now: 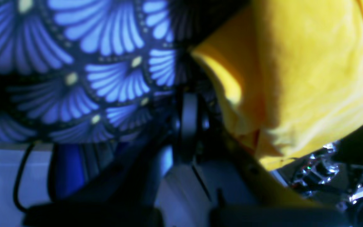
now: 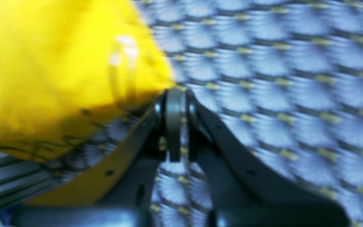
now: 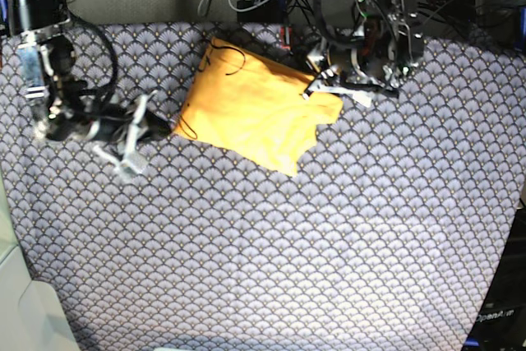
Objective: Fold the T-shirt properly
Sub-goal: 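Push the bundle sides with both grippers to square it, then raise the left gripper away from the bundle, then press and smooth the bundle's collar edge with the right gripper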
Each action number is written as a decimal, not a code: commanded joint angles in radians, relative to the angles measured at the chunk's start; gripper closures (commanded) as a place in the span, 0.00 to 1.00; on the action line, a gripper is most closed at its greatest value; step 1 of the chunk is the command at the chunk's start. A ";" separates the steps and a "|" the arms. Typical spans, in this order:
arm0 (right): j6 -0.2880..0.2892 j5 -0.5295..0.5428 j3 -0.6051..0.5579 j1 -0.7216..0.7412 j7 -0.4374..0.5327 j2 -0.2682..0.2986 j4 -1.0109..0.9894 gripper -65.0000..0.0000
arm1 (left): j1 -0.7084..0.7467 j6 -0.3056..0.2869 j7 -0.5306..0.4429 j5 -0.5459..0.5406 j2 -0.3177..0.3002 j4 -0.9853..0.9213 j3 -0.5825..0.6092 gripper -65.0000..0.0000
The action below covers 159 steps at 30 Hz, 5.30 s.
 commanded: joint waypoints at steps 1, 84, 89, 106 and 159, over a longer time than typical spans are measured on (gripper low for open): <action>0.003 0.017 -0.004 0.013 0.020 0.001 0.013 0.98 | -0.023 -0.001 -0.022 0.022 0.017 -0.014 0.007 1.00; 0.003 0.020 -0.045 -0.126 0.092 0.013 0.030 0.98 | -0.397 0.001 -0.171 0.011 0.023 -0.204 -0.039 1.00; 0.003 0.020 0.104 -0.194 0.086 0.048 0.059 0.98 | -0.311 0.001 -0.003 0.011 -0.010 0.012 -0.113 1.00; 0.003 0.022 0.180 -0.257 -0.050 -0.068 0.486 0.98 | 0.361 -0.008 -0.114 0.014 -0.267 0.296 -0.119 1.00; 0.003 0.019 -0.349 0.262 0.108 -0.203 -0.036 0.97 | 0.511 -0.010 -0.231 0.020 -0.254 0.281 -0.119 1.00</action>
